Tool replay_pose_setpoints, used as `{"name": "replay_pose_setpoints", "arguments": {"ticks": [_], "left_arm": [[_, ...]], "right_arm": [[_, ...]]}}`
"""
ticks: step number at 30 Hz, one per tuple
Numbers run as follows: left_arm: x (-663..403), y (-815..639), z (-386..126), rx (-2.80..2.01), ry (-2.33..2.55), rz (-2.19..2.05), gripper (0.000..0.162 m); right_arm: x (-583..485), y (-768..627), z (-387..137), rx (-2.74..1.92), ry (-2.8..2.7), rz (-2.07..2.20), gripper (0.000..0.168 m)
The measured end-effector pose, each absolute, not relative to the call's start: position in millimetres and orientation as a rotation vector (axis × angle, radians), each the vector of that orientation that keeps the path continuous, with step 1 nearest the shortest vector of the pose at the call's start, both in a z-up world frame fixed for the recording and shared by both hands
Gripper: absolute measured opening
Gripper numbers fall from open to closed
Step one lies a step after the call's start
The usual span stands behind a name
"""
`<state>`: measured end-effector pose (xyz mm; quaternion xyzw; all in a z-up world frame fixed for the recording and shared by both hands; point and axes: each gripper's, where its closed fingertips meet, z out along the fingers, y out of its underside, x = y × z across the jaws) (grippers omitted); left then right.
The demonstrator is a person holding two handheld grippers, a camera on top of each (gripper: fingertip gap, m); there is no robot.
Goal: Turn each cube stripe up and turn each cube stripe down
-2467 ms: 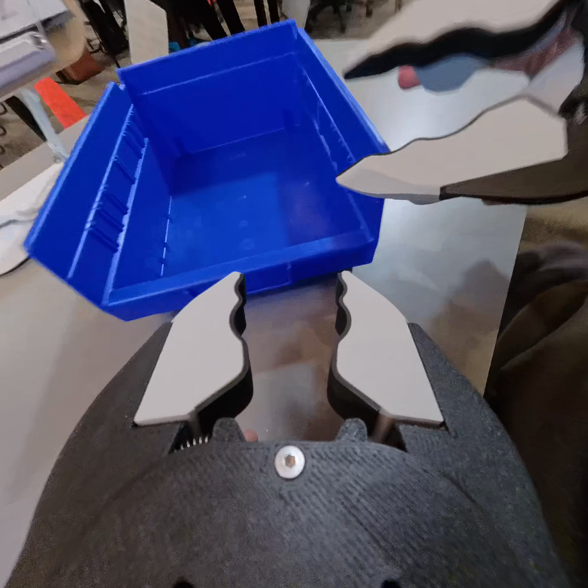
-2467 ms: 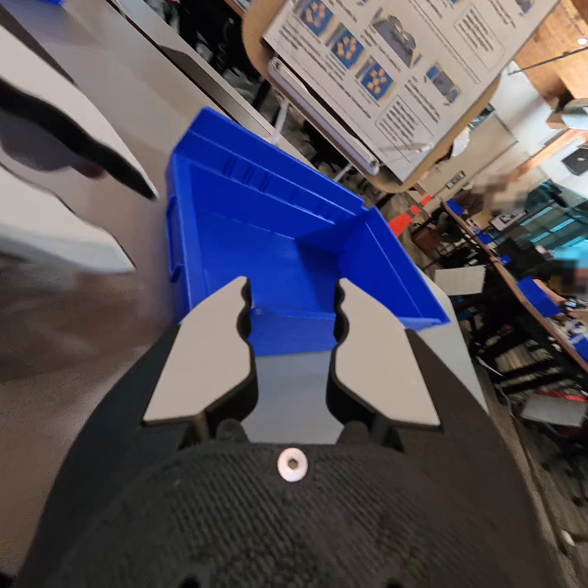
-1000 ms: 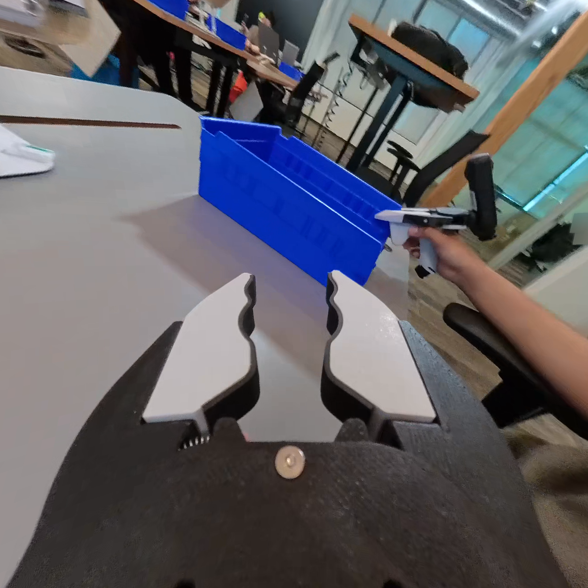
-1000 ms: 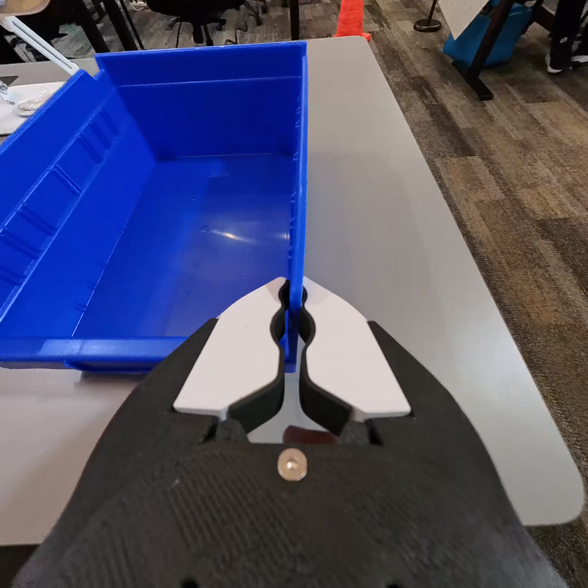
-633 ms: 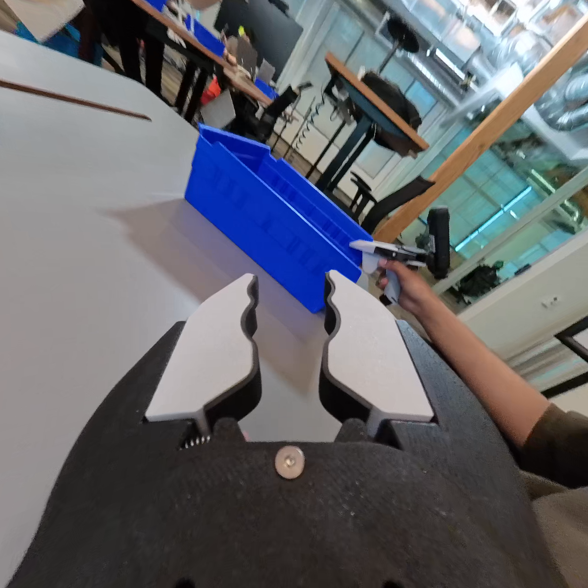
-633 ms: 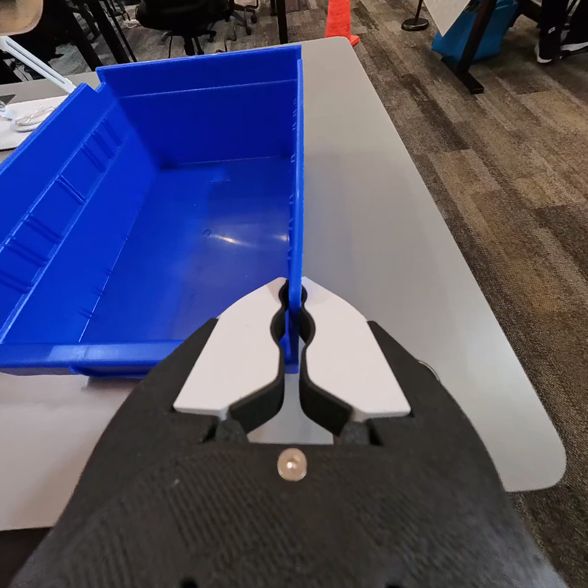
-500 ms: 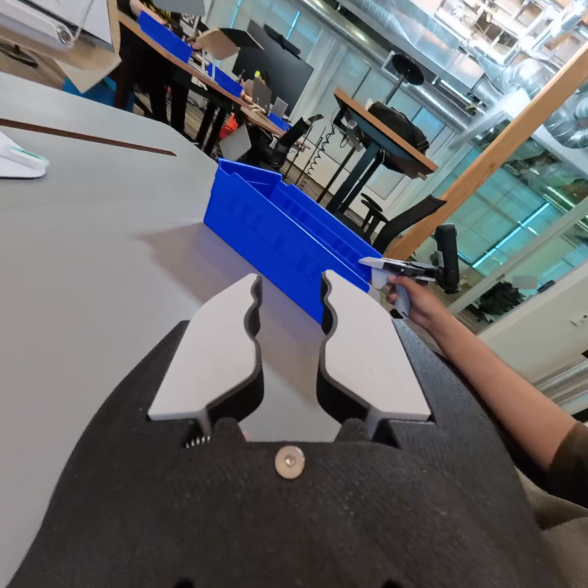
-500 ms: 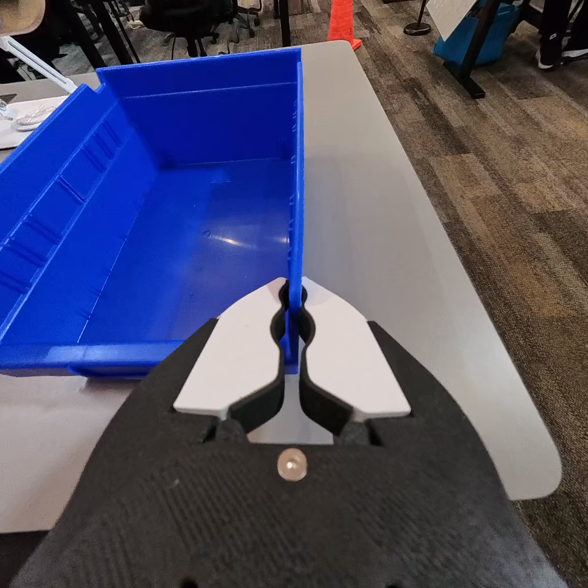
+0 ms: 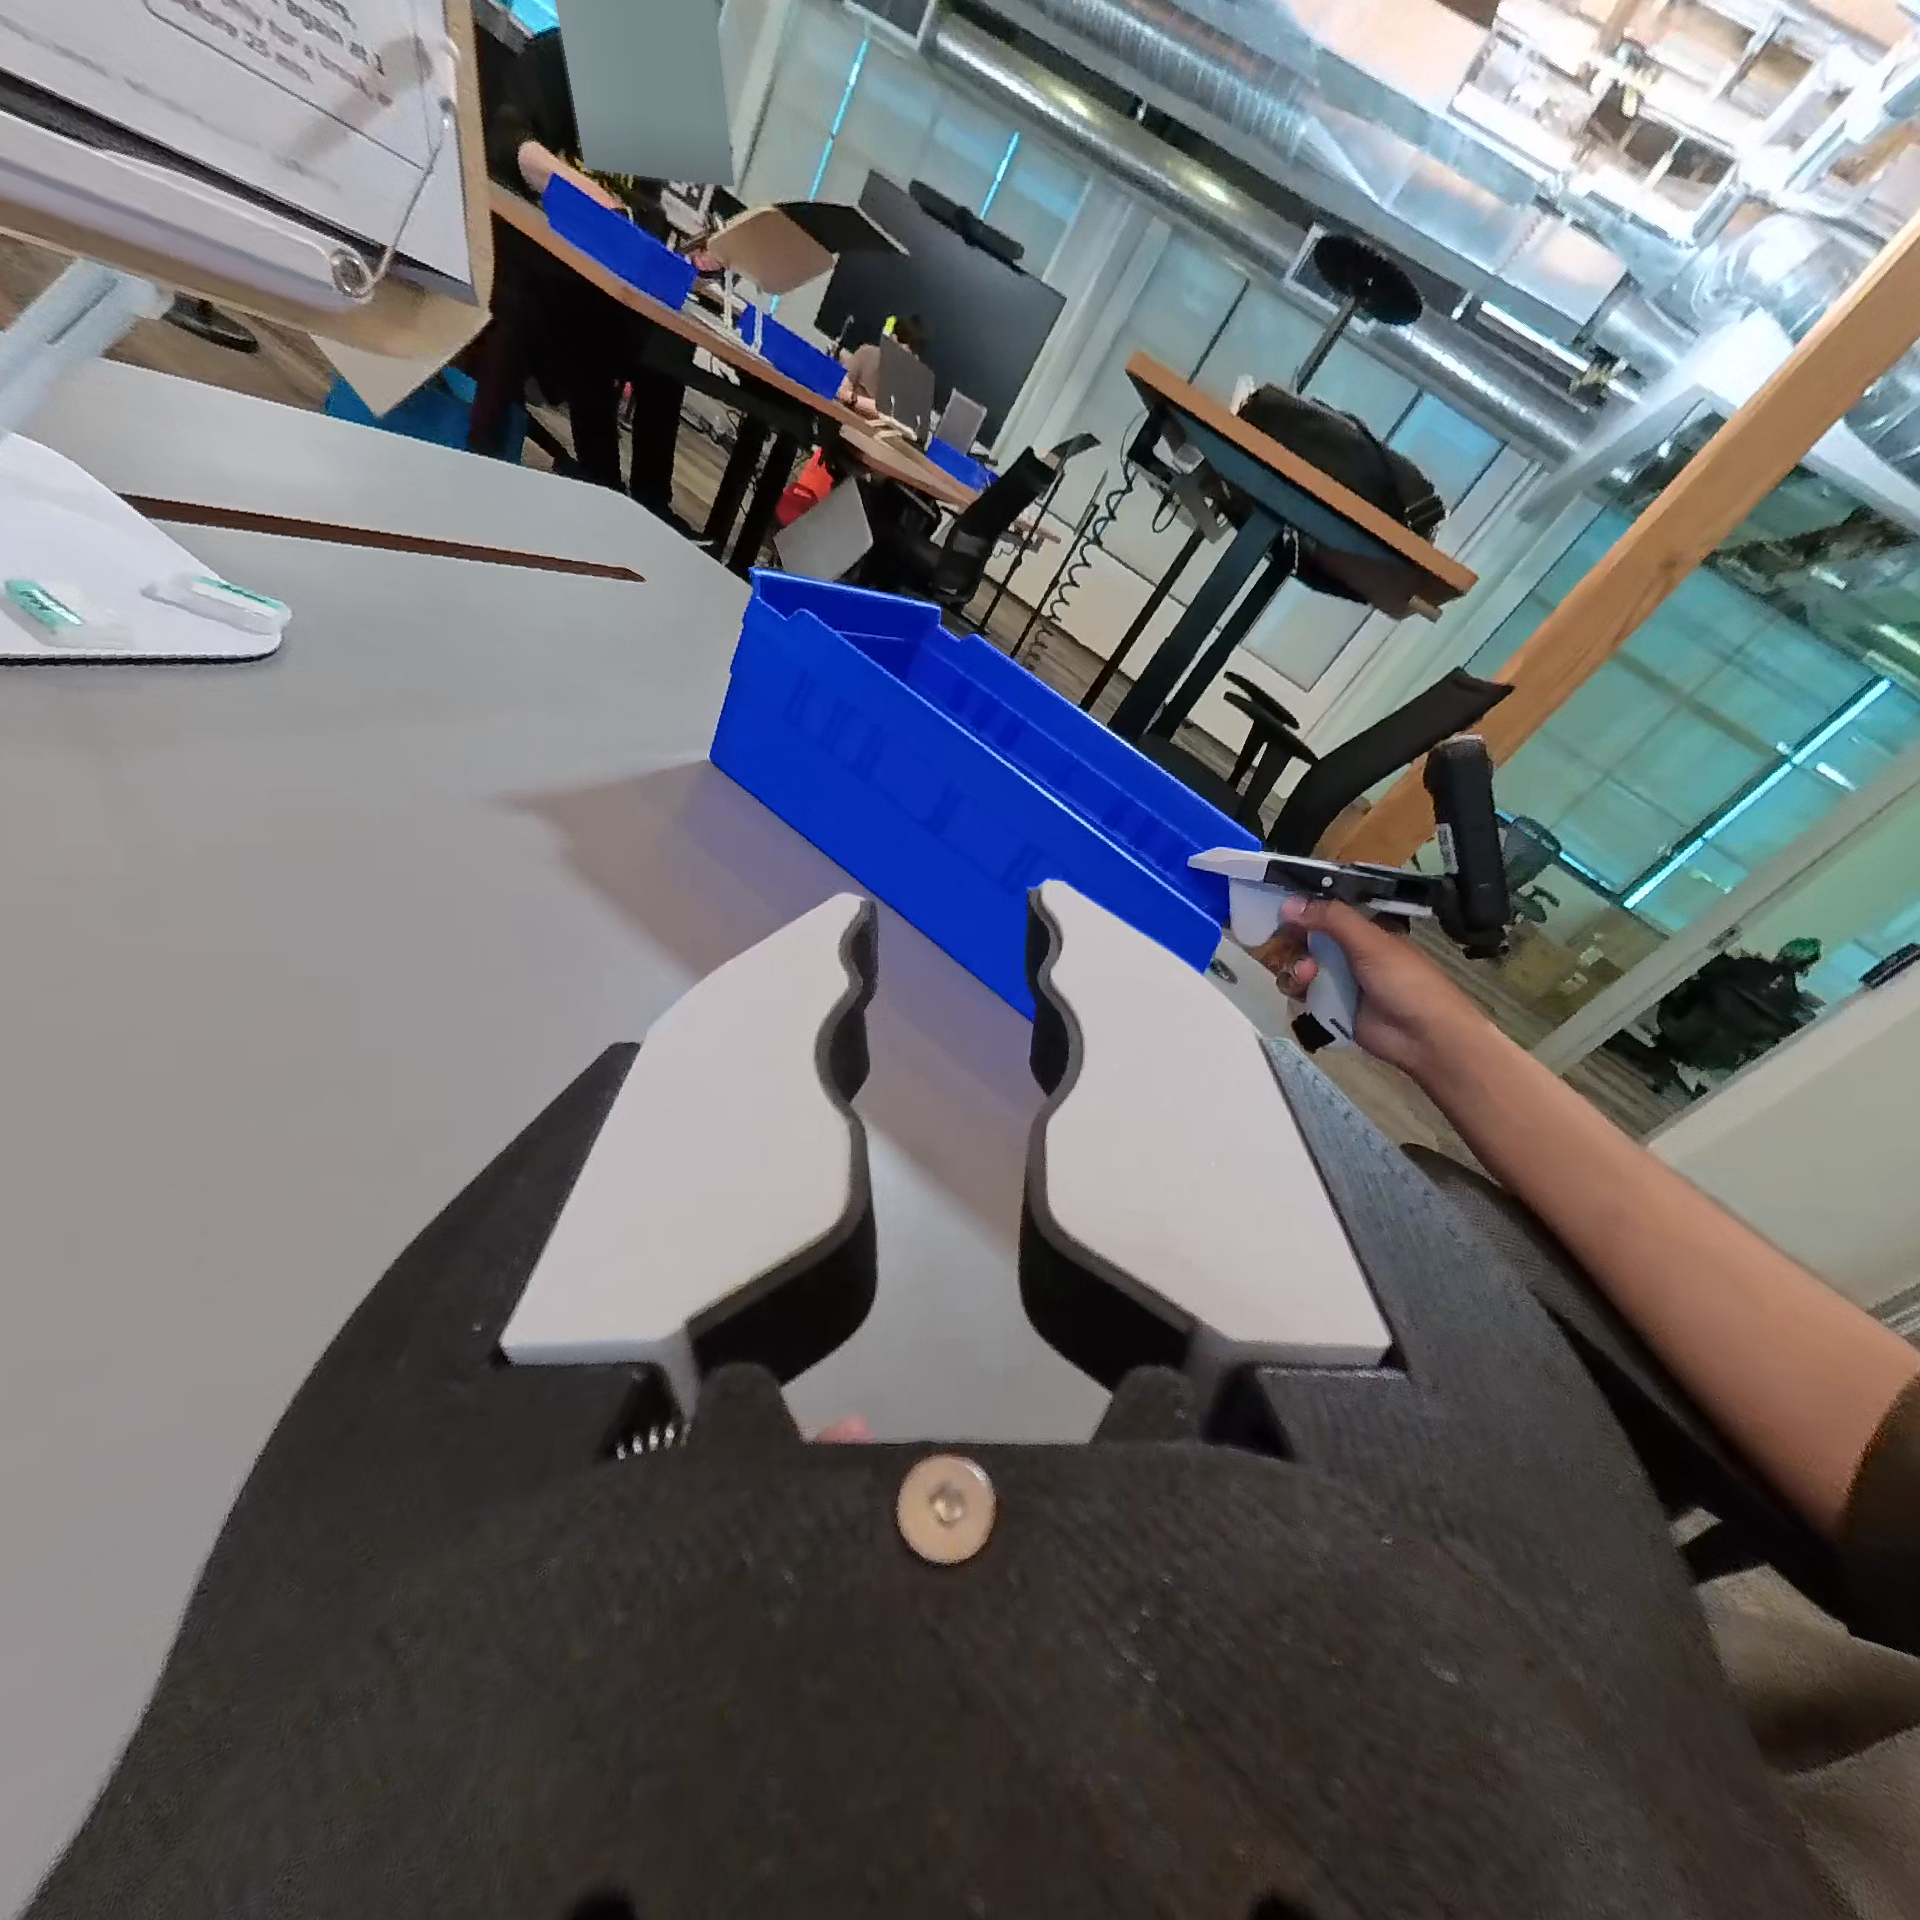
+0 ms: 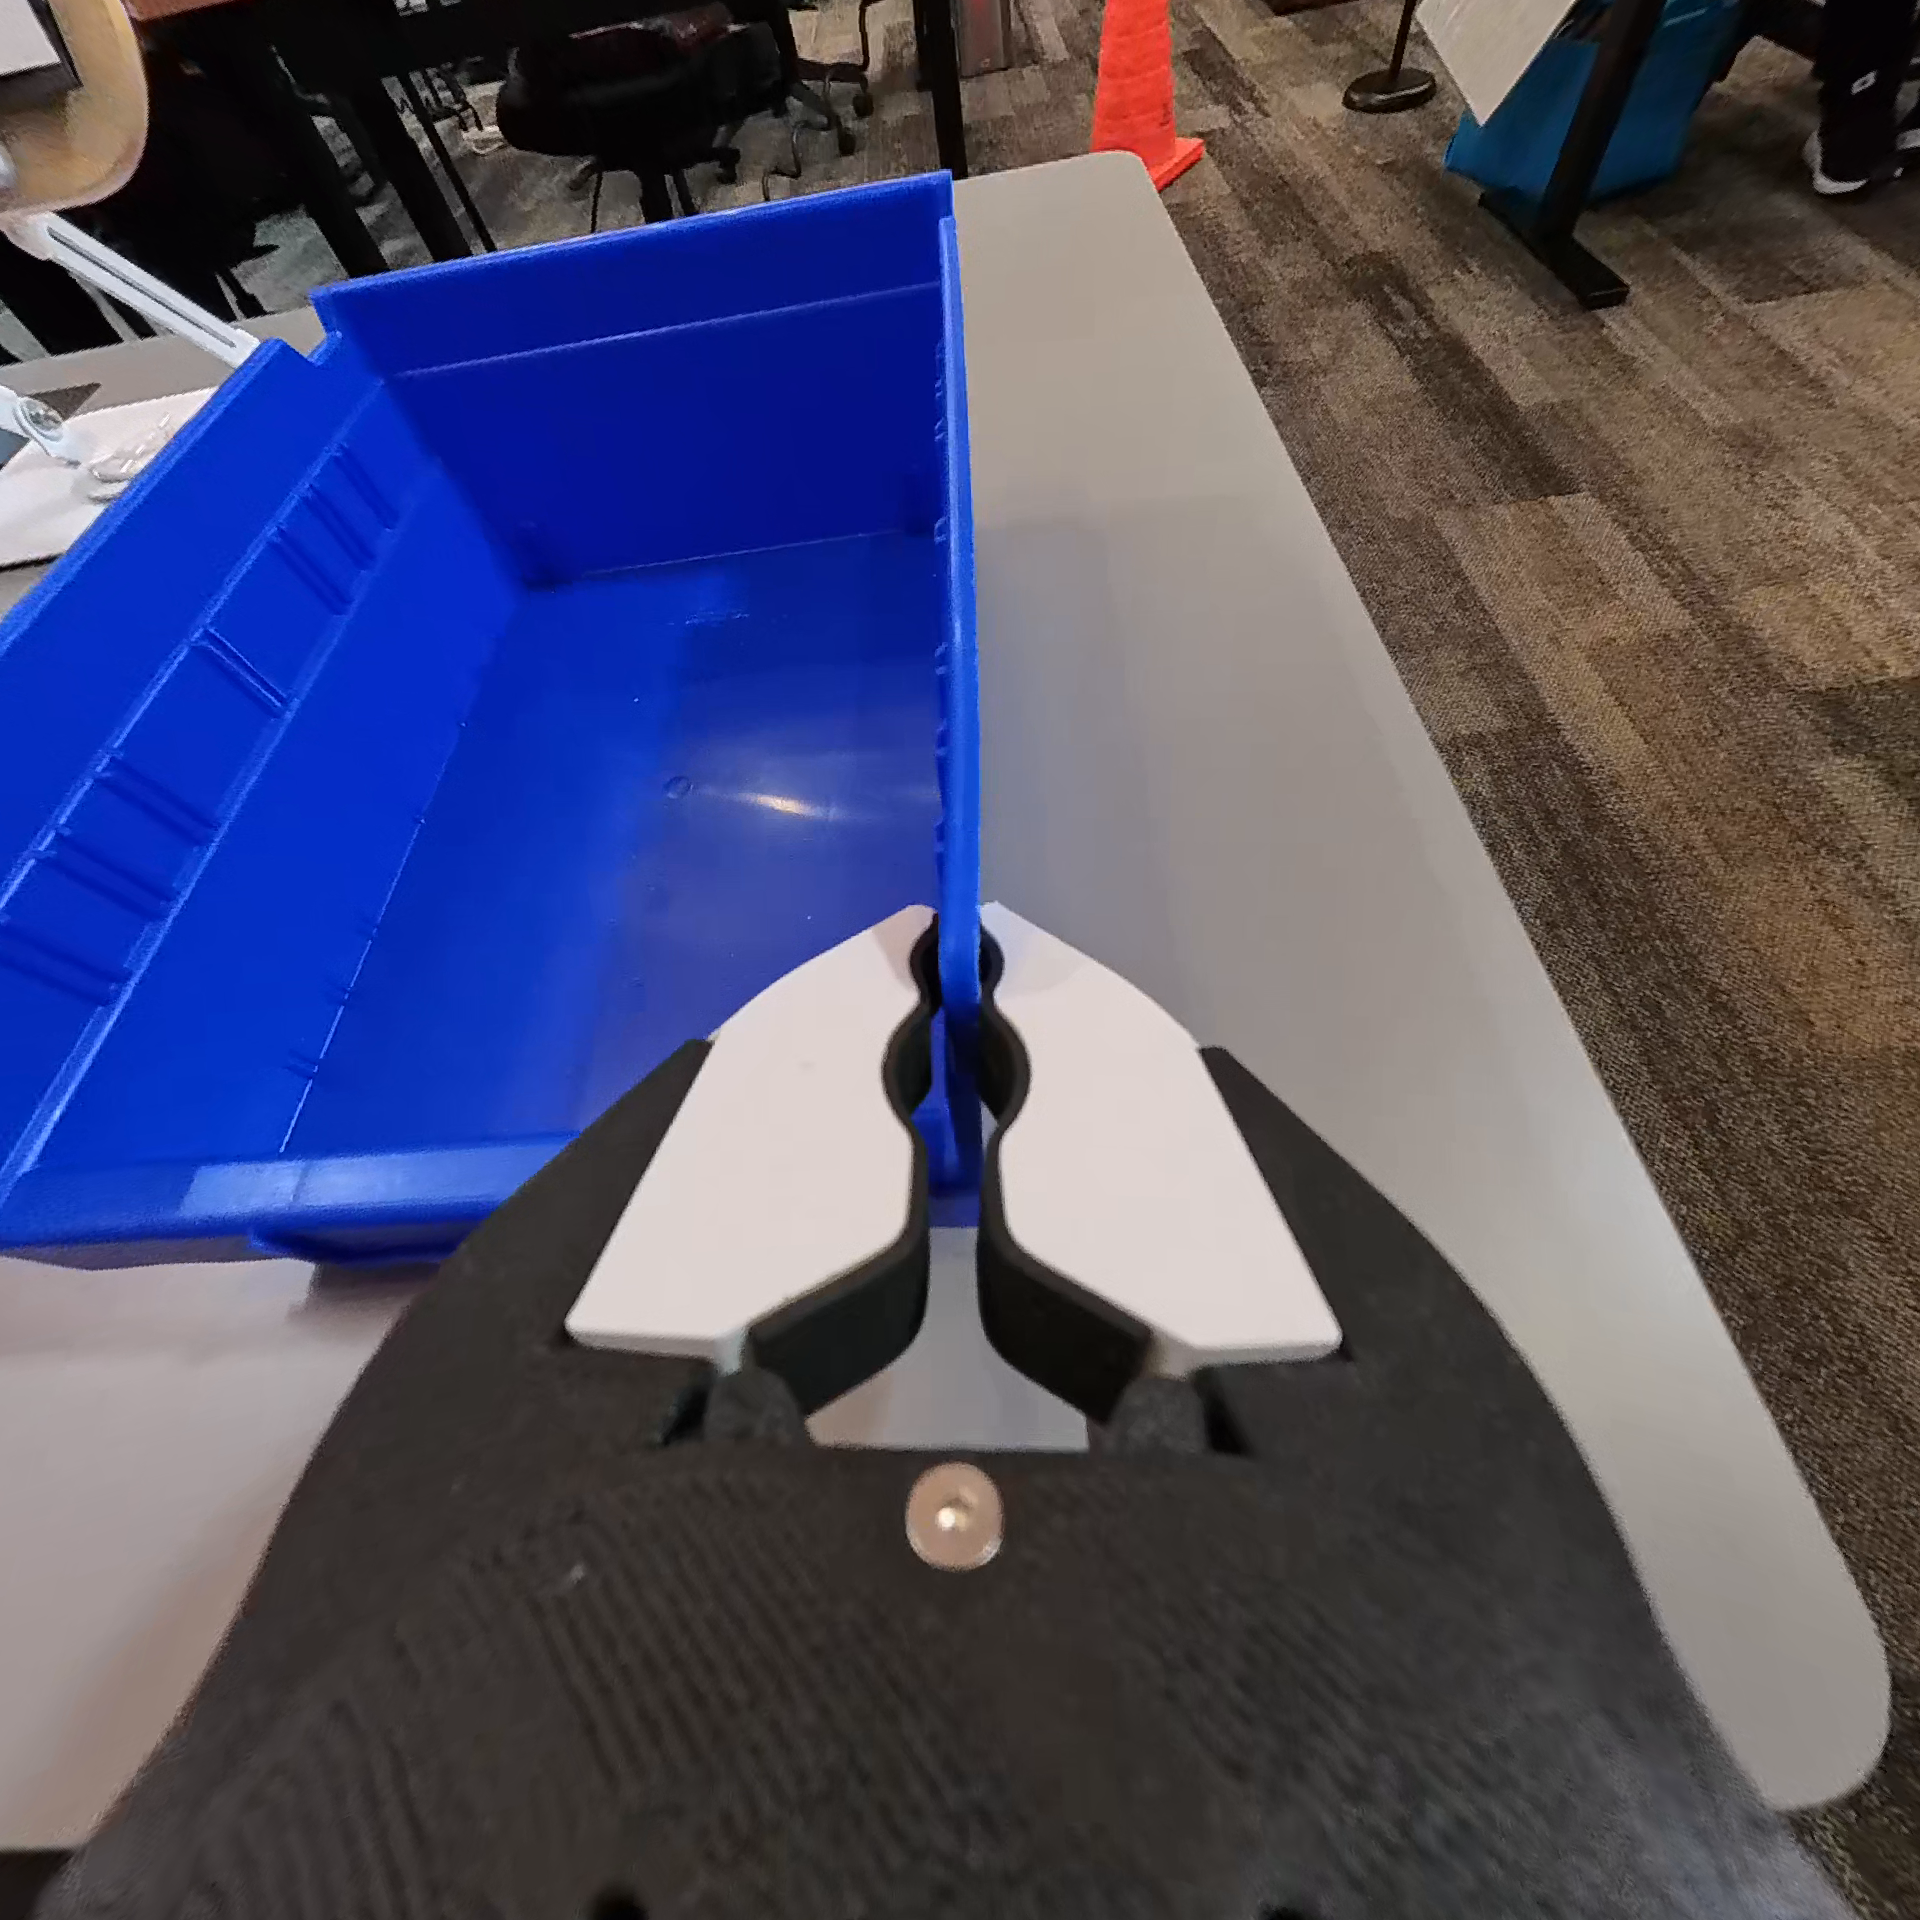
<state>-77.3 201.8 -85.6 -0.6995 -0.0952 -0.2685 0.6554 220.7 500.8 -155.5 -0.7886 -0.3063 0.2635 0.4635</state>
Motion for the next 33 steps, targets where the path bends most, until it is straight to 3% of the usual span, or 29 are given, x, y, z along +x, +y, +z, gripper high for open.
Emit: {"name": "replay_pose_setpoints", "arguments": {"ticks": [25, 33], "left_arm": [[-79.9, 197.5, -89.6, -1.588, -0.263, -0.661, 0.030], [-86.5, 197.2, -89.8, -1.580, -0.290, -0.658, 0.030]], "right_arm": [[216.8, 506.4, -152.4, -1.941, -0.753, 0.654, 0.004], [216.9, 488.0, -84.0, -1.658, -0.598, 0.720, 0.030]]}}
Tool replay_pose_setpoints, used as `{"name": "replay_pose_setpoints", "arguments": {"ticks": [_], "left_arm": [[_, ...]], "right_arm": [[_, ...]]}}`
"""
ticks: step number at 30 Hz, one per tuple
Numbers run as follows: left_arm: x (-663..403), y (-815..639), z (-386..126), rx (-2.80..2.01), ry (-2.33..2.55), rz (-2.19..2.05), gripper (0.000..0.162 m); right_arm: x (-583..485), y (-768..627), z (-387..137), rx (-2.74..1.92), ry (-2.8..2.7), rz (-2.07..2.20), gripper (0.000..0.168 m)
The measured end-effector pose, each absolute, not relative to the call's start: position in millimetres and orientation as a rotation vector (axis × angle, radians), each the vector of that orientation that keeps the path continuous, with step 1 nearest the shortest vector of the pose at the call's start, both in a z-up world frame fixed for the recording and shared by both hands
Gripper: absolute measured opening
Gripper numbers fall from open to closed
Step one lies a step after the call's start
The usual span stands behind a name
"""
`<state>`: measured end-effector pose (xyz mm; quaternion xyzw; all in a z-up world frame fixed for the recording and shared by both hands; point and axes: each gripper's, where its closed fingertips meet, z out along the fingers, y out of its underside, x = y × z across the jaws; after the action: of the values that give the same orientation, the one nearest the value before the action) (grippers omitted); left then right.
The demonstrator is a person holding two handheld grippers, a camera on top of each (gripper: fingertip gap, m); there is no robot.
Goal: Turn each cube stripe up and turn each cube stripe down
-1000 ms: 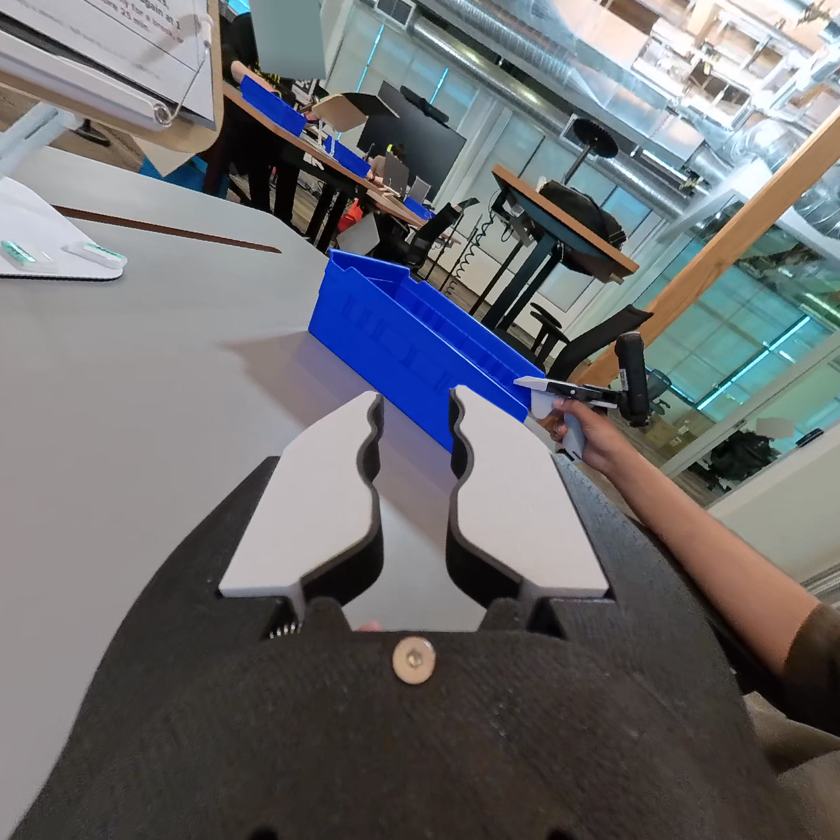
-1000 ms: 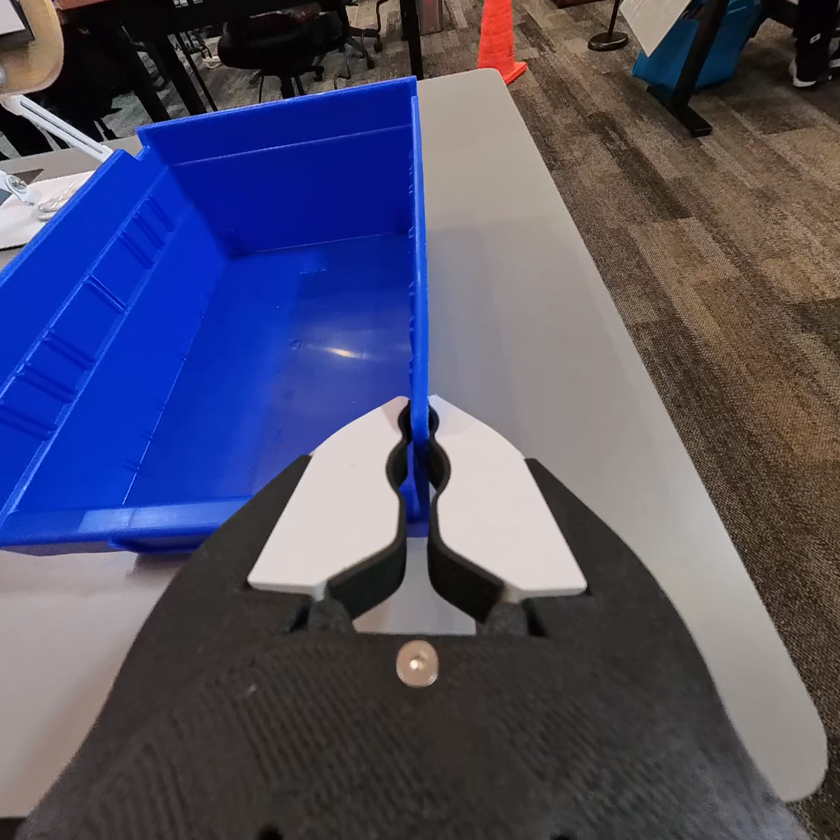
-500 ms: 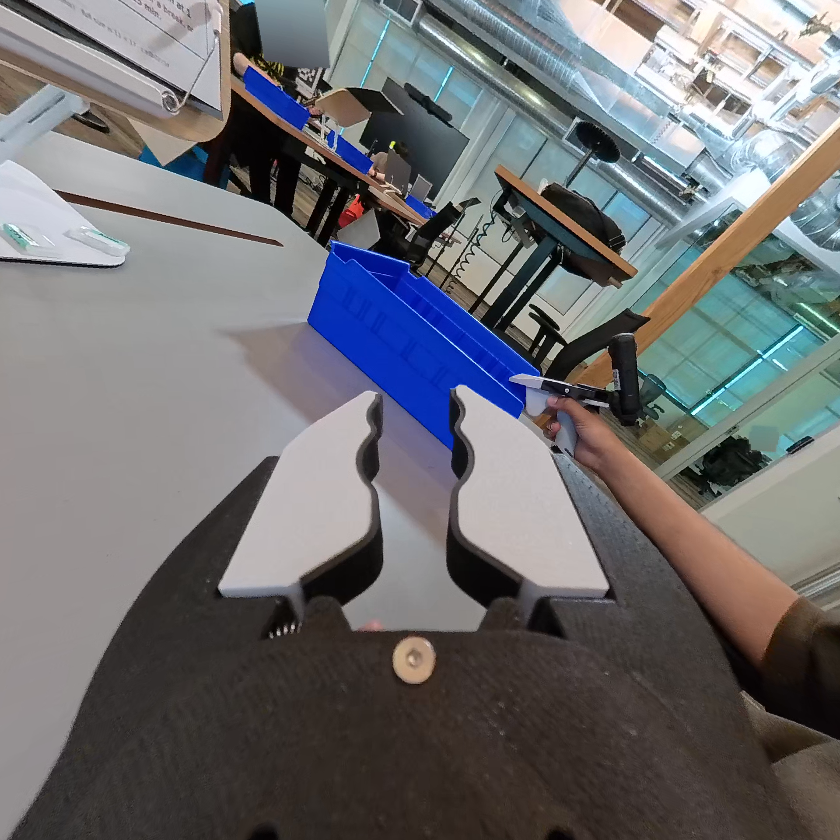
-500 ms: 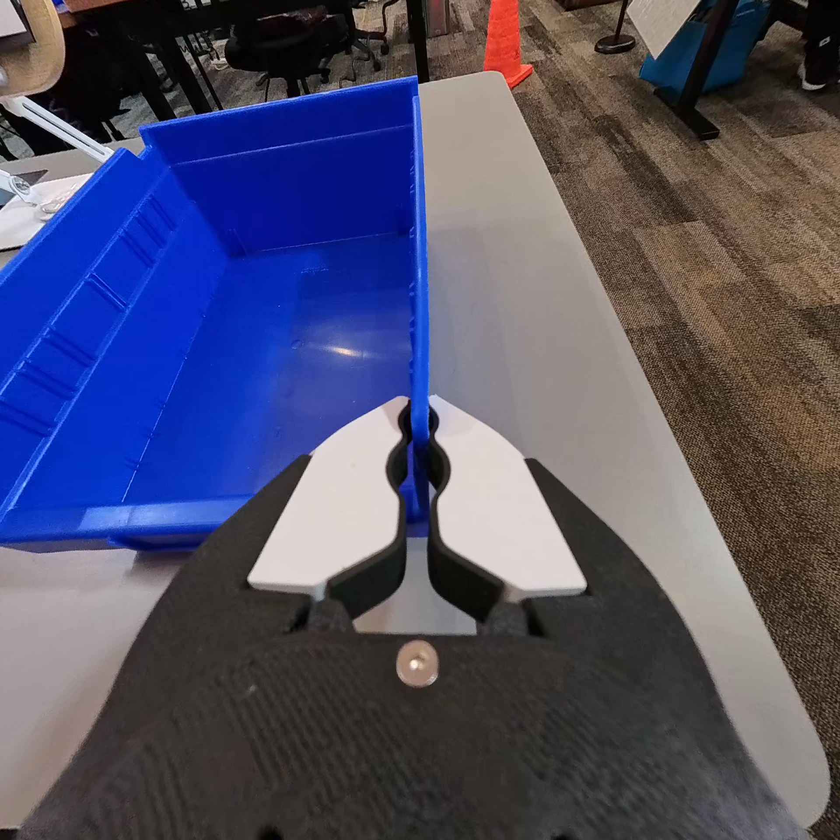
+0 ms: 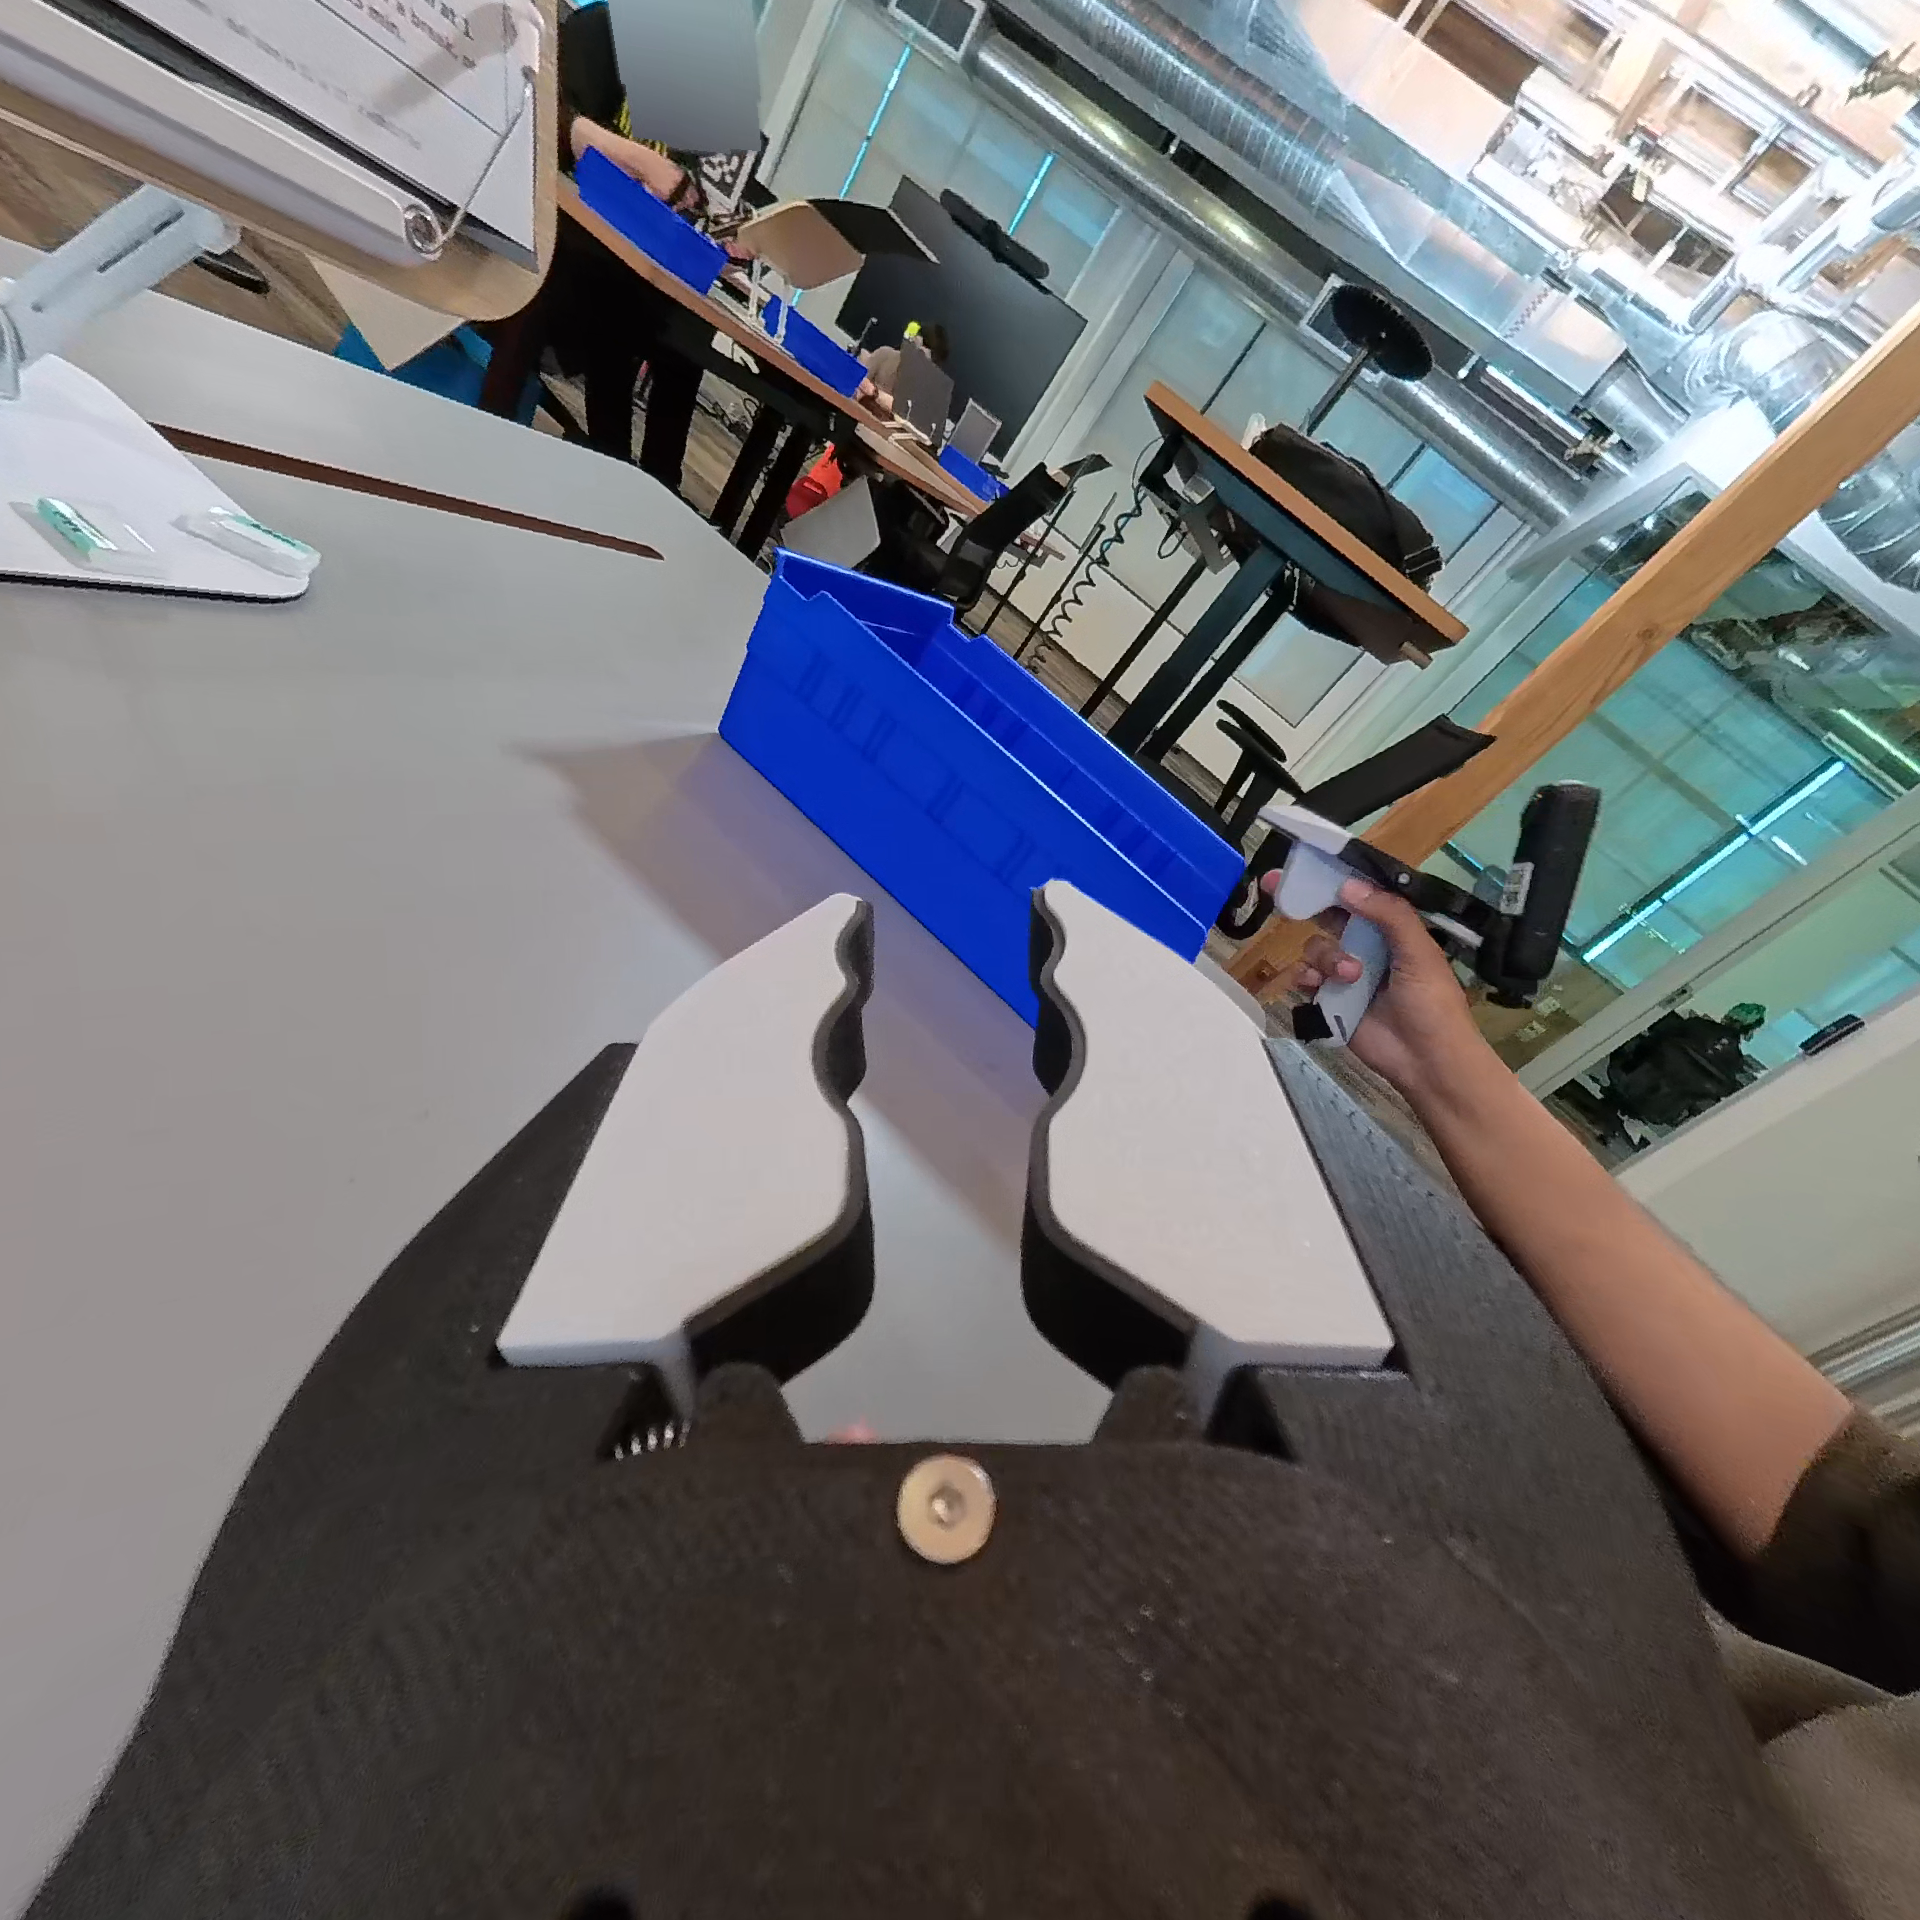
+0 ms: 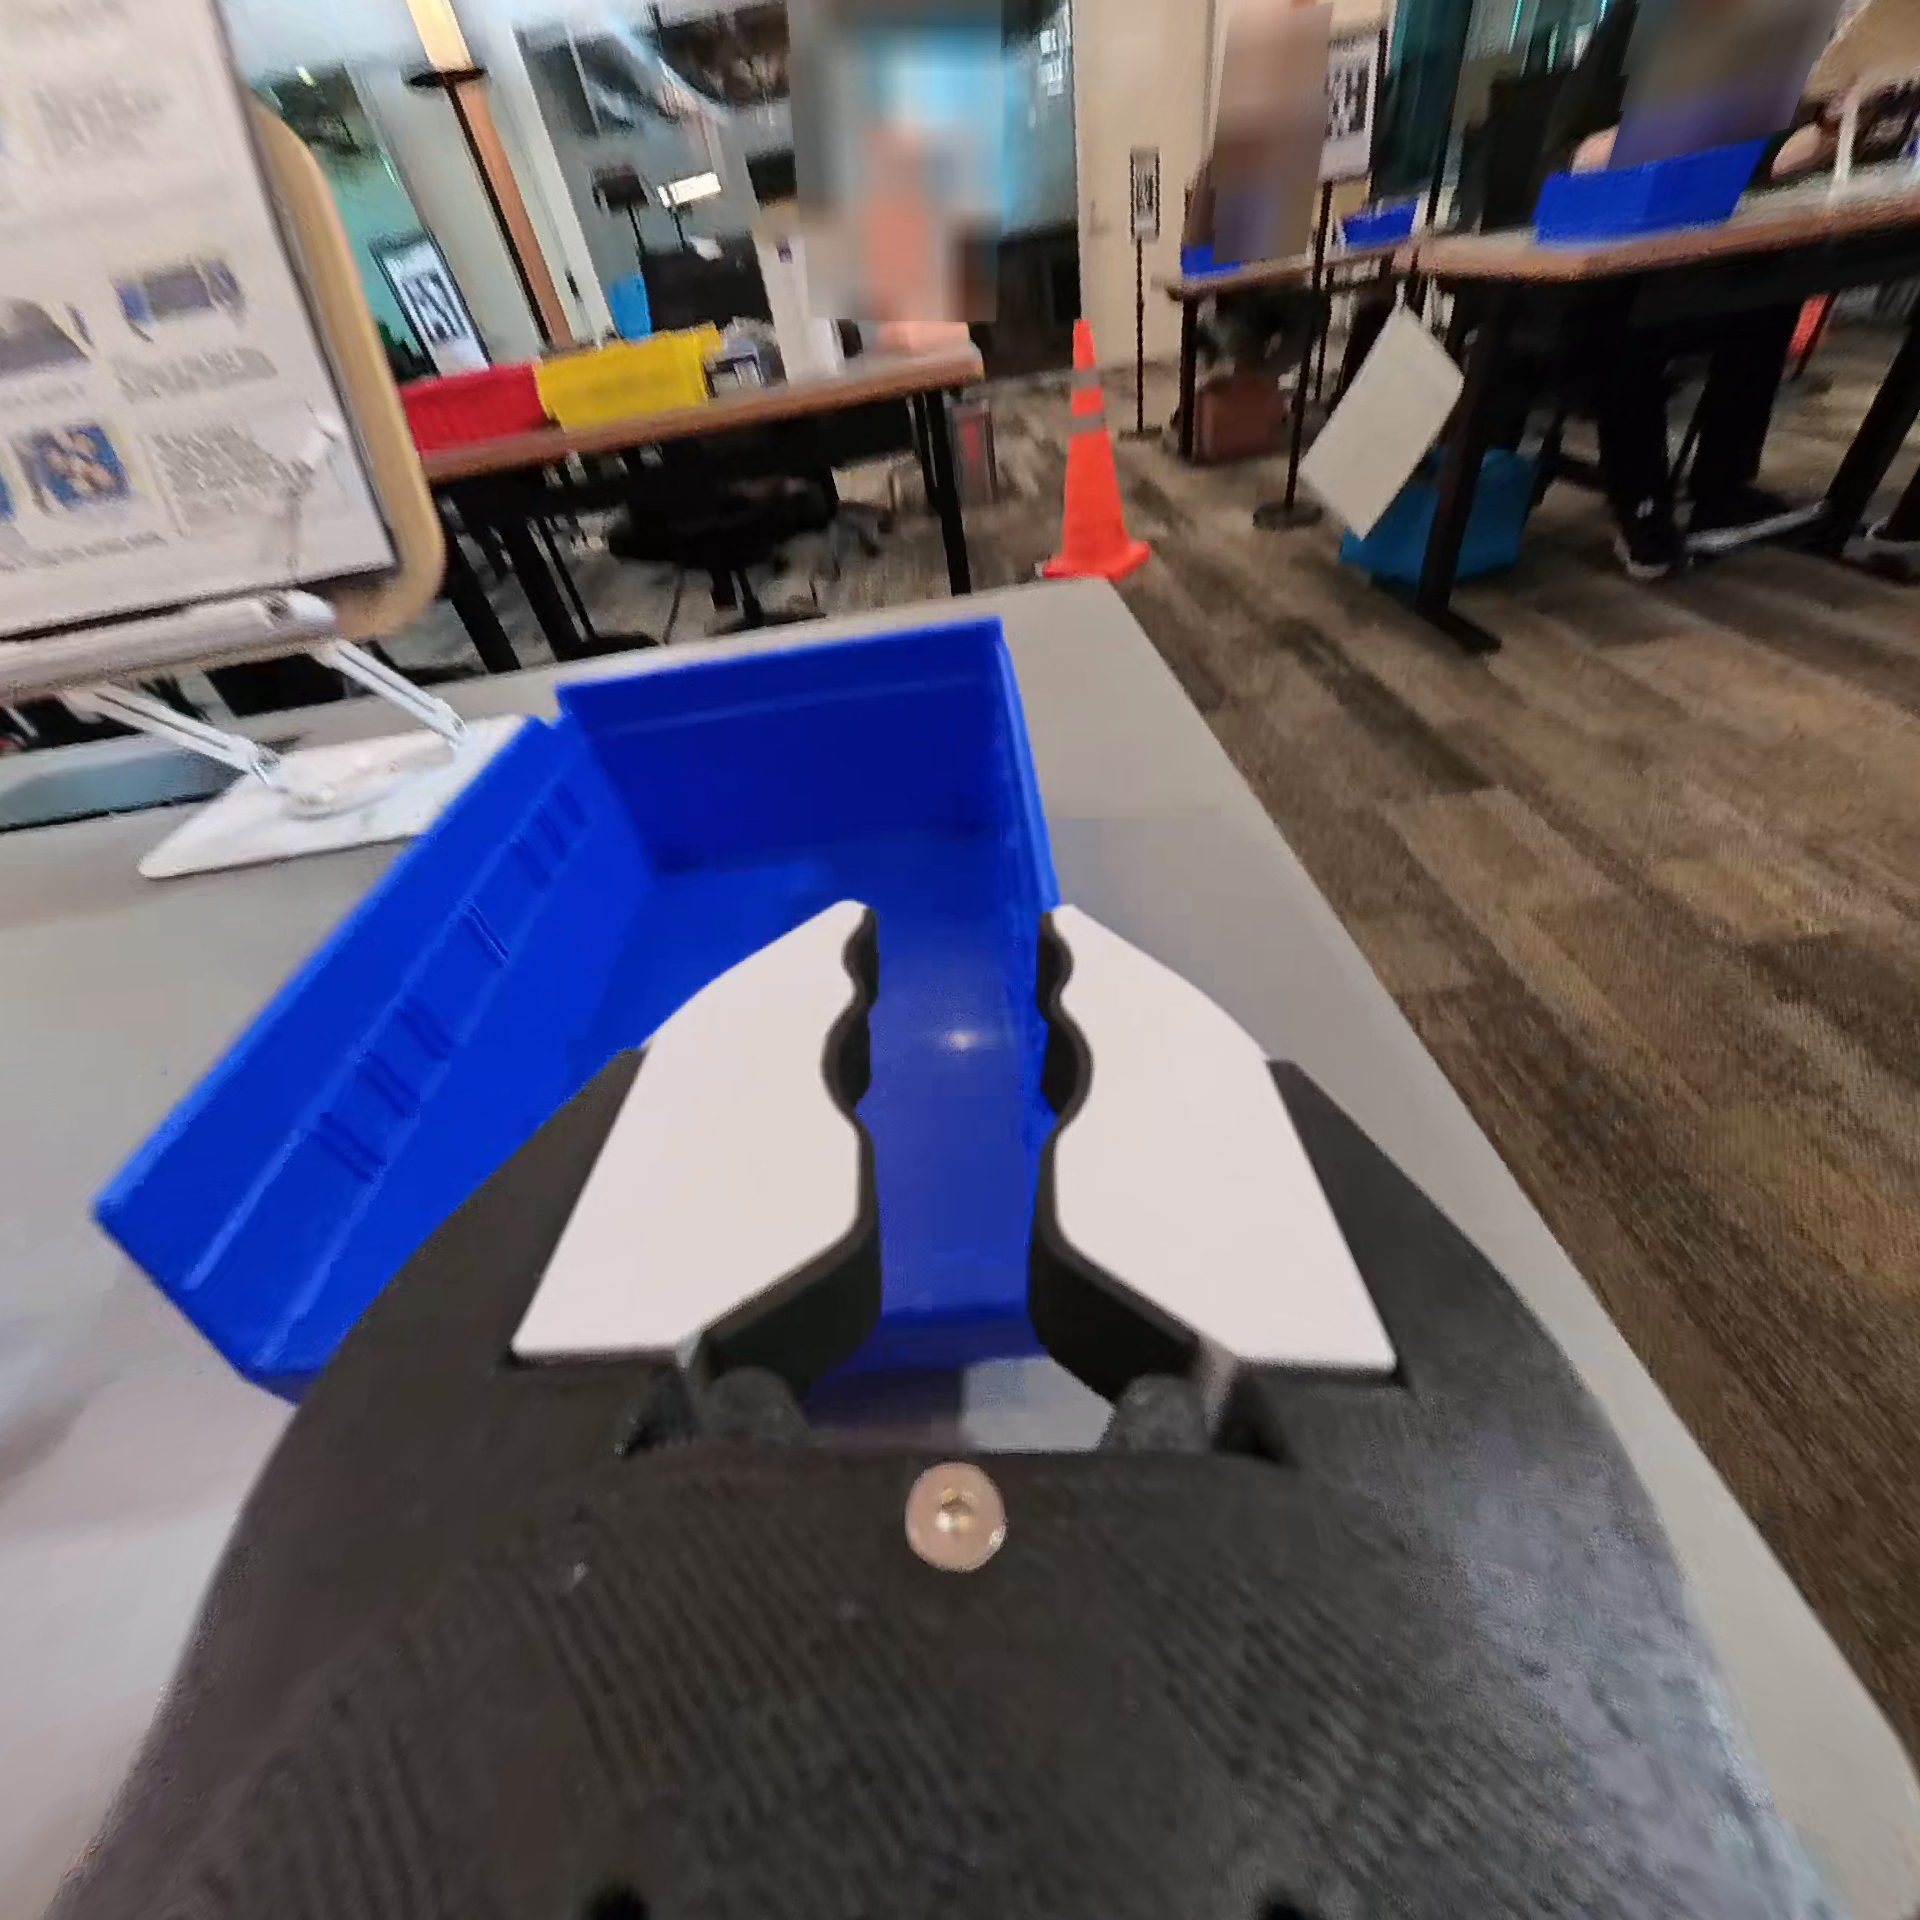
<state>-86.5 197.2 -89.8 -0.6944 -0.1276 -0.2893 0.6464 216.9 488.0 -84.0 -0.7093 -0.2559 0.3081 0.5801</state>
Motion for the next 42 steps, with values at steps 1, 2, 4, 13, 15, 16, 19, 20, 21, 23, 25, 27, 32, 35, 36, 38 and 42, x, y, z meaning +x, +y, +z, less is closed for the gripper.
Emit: {"name": "replay_pose_setpoints", "arguments": {"ticks": [1, 2, 4, 13, 15, 16, 19, 20, 21, 23, 25, 27, 32, 35, 36, 38, 42], "left_arm": [[-87.2, 197.1, -89.8, -1.578, -0.295, -0.659, 0.030], [-88.0, 197.0, -89.6, -1.576, -0.299, -0.659, 0.030], [-90.1, 196.8, -89.7, -1.574, -0.307, -0.650, 0.030], [-121.2, 181.1, -84.3, -1.538, -0.369, -0.435, 0.035], [-131.4, 171.5, -80.7, -1.524, -0.384, -0.396, 0.033], [-136.9, 165.9, -78.9, -1.521, -0.385, -0.374, 0.035], [-177.5, 141.1, -77.5, -1.510, -0.493, -0.156, 0.051], [-193.2, 128.3, -73.2, -1.486, -0.528, -0.066, 0.057], [-208.4, 113.1, -67.2, -1.453, -0.556, 0.033, 0.058], [-237.8, 77.0, -57.1, -1.407, -0.608, 0.269, 0.056], [-266.4, 37.9, -56.2, -1.412, -0.684, 0.506, 0.059], [-290.6, 0.9, -61.9, -1.438, -0.775, 0.693, 0.062], [-326.6, -44.4, -111.5, -1.669, -0.960, 0.742, 0.076], [-335.8, -53.9, -137.4, -1.762, -1.036, 0.668, 0.067], [-336.3, -53.4, -141.9, -1.768, -1.050, 0.619, 0.058], [-337.7, -52.9, -147.9, -1.770, -1.077, 0.545, 0.040], [-338.4, -55.2, -152.7, -1.794, -1.084, 0.517, 0.015]], "right_arm": [[211.2, 480.8, -73.7, -1.609, -0.600, 0.723, 0.030], [202.8, 471.6, -62.1, -1.550, -0.614, 0.721, 0.030], [179.5, 448.4, -40.1, -1.435, -0.650, 0.703, 0.031], [38.0, 312.4, -29.8, -1.282, -0.848, 1.074, 0.042], [24.2, 304.3, -42.1, -1.264, -0.930, 0.974, 0.026], [19.8, 300.3, -45.4, -1.248, -0.960, 0.958, 0.026], [12.3, 293.8, -47.0, -1.250, -0.981, 1.024, 0.028], [10.0, 294.0, -47.7, -1.265, -0.977, 1.050, 0.029], [7.1, 294.7, -49.5, -1.278, -0.980, 1.064, 0.032], [-0.8, 293.8, -56.9, -1.281, -1.029, 1.064, 0.032], [-9.4, 292.4, -66.6, -1.269, -1.094, 1.028, 0.030], [-17.7, 290.0, -74.0, -1.264, -1.143, 1.000, 0.027], [-34.5, 268.6, -79.9, -1.251, -1.224, 1.062, 0.026], [-38.2, 261.6, -85.7, -1.206, -1.289, 0.996, 0.025], [-38.6, 260.8, -87.7, -1.188, -1.306, 0.961, 0.024], [-38.8, 259.7, -90.4, -1.162, -1.328, 0.915, 0.023], [-38.5, 259.3, -91.5, -1.181, -1.320, 0.938, 0.022]]}}
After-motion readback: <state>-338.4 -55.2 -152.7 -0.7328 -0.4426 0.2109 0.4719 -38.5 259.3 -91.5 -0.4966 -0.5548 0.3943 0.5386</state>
